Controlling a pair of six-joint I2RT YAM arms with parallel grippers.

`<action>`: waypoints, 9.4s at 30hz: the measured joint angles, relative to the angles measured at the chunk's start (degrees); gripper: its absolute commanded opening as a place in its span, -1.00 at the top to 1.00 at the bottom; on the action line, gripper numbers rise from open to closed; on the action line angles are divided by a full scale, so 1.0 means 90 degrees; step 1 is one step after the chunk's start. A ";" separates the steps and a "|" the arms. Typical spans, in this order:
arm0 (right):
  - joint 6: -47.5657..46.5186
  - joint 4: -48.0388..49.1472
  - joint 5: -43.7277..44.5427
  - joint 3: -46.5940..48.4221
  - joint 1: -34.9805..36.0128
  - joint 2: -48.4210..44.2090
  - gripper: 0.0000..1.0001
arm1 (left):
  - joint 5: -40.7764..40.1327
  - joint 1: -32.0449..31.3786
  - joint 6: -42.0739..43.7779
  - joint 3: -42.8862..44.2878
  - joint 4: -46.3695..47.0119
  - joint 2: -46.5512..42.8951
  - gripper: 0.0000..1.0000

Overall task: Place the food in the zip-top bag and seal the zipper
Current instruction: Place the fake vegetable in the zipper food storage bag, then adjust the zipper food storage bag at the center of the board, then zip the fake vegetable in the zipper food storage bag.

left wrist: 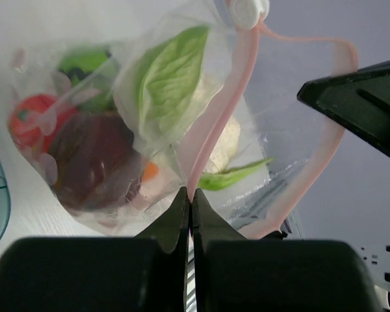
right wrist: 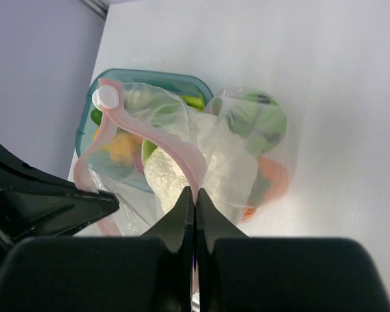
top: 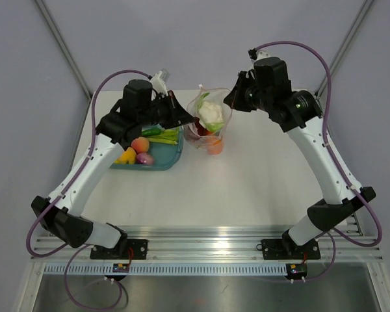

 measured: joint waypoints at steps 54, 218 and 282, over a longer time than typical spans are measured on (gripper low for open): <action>-0.1054 0.0930 -0.1447 -0.2914 0.0027 -0.0874 0.66 | 0.0928 0.0272 0.0984 -0.1729 0.0991 0.0080 -0.16; -0.5841 0.1319 -0.1209 -0.4413 0.0661 -0.2759 -0.57 | -0.0619 0.0311 -0.3980 -0.2115 0.1693 -0.0454 1.00; -0.6183 0.2169 -0.0950 -0.4554 0.0372 -0.2261 1.00 | 0.4949 0.2115 0.6314 -0.3934 0.5770 0.0328 -0.17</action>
